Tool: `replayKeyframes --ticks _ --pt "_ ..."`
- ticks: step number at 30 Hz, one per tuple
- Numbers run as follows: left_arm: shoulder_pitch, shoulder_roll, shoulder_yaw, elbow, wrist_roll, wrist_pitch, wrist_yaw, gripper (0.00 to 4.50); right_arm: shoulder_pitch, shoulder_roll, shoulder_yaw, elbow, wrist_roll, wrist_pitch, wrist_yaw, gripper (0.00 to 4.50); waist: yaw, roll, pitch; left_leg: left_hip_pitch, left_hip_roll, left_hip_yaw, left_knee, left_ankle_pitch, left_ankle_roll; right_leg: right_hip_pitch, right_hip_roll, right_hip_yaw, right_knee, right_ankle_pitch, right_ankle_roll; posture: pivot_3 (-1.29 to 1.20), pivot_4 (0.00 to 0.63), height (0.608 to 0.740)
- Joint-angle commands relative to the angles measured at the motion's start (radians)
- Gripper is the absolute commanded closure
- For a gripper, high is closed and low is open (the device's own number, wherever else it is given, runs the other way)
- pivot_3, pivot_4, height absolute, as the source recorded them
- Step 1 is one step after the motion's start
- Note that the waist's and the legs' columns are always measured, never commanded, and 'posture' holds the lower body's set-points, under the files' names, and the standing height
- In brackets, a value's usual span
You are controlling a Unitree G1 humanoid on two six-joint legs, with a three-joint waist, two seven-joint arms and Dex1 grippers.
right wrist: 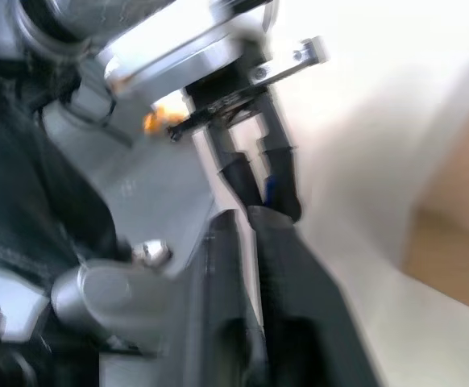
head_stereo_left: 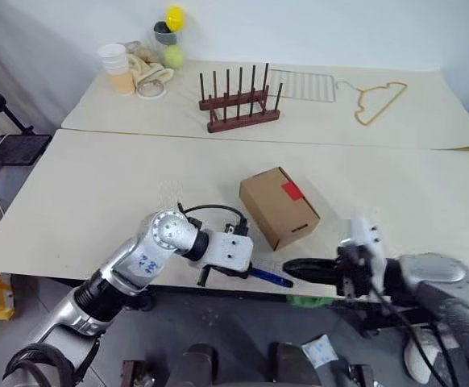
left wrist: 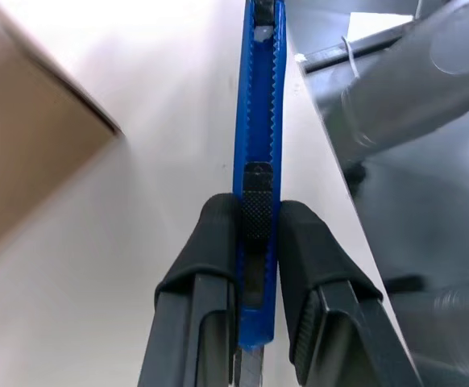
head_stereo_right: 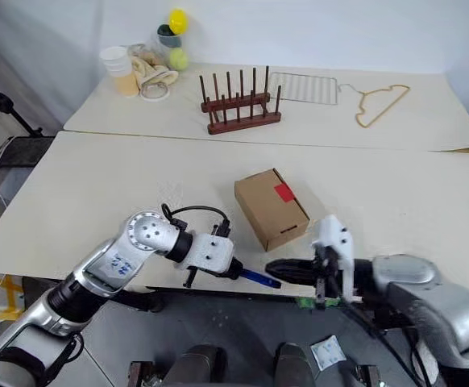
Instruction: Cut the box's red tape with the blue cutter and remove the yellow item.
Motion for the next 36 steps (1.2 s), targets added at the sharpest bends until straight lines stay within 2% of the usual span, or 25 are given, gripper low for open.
replayKeyframes --ticks 1,3,5,6,8,10,13,18,32,35,36 --pt "-0.016 0.002 0.067 -0.036 -0.019 -0.116 0.026 4.03 -0.040 -0.088 -0.105 -0.005 0.304 0.156 -0.188 2.90 0.000 0.000 0.000 0.000 0.000 0.000 0.000 0.000 0.000 0.000 0.000 0.000 0.000 0.000 0.000 0.00 0.150 0.740" --pt "-0.026 -0.007 0.083 -0.027 -0.001 -0.173 0.053 4.03 -0.063 -0.163 -0.108 0.049 0.515 0.183 -0.342 2.23 0.000 0.000 0.000 0.000 0.000 0.000 0.000 0.000 0.000 0.000 -0.001 0.000 -0.001 0.000 0.000 0.00 0.150 0.740" --pt "-0.047 -0.036 0.105 -0.014 -0.001 -0.202 0.093 4.03 -0.097 -0.264 -0.045 0.106 0.763 0.143 -0.542 1.57 0.000 0.001 0.000 0.000 0.000 0.000 -0.001 0.000 0.000 0.000 -0.001 -0.001 -0.002 0.000 0.000 0.00 0.150 0.740" --pt "-0.052 -0.049 0.111 -0.006 -0.005 -0.216 0.105 4.03 -0.121 -0.303 0.003 0.123 0.840 0.126 -0.640 1.23 0.000 0.001 0.000 -0.001 0.000 0.000 -0.001 0.000 0.001 0.000 -0.001 -0.001 -0.001 0.000 0.000 0.00 0.150 0.740" --pt "-0.056 -0.058 0.108 0.011 0.002 -0.239 0.113 4.03 -0.153 -0.328 0.072 0.142 0.953 0.068 -0.782 0.58 -0.001 -0.001 0.001 -0.001 0.000 0.001 -0.001 0.000 0.001 0.000 -0.001 -0.002 -0.001 0.000 0.000 0.00 0.150 0.740" --pt "-0.059 -0.052 0.091 0.032 0.024 -0.270 0.107 4.03 -0.184 -0.308 0.121 0.158 0.980 0.037 -0.850 0.03 -0.001 -0.002 0.002 -0.002 0.000 0.000 -0.001 0.000 0.001 0.000 -0.001 -0.003 -0.002 0.000 0.000 0.00 0.150 0.740" --pt "-0.067 -0.066 0.078 0.051 0.027 -0.288 0.104 4.03 -0.228 -0.266 0.193 0.195 0.980 0.037 -0.911 0.03 -0.003 -0.002 0.002 -0.003 0.000 0.001 0.000 0.000 0.001 0.000 0.000 -0.003 0.000 0.001 0.002 0.00 0.150 0.740" --pt "-0.078 -0.090 0.074 0.070 0.039 -0.302 0.114 4.03 -0.264 -0.219 0.236 0.228 0.980 0.055 -0.957 0.03 0.001 -0.002 0.002 -0.004 -0.001 0.001 0.001 0.000 0.002 -0.001 -0.001 -0.003 -0.001 0.002 0.003 0.00 0.150 0.740" --pt "-0.074 -0.118 0.074 0.076 0.068 -0.288 0.141 4.03 -0.278 -0.167 0.282 0.258 0.980 0.077 -1.011 0.03 -0.001 -0.002 0.002 -0.005 -0.001 0.000 0.001 0.000 0.002 -0.001 -0.001 -0.003 -0.001 0.002 0.003 0.00 0.150 0.740" --pt "-0.076 -0.121 0.075 0.078 0.071 -0.283 0.145 4.03 -0.279 -0.158 0.285 0.264 0.980 0.079 -1.021 0.65 -0.001 -0.002 0.002 -0.005 -0.001 0.000 0.001 0.000 0.002 -0.001 -0.001 -0.003 -0.001 0.002 0.003 0.00 0.150 0.740" --pt "-0.076 -0.122 0.075 0.078 0.071 -0.281 0.145 4.03 -0.279 -0.152 0.284 0.267 0.980 0.077 -1.027 0.98 -0.001 -0.002 0.002 -0.005 -0.001 0.000 0.001 0.000 0.002 -0.001 -0.001 -0.003 -0.001 0.002 0.003 0.00 0.150 0.740"
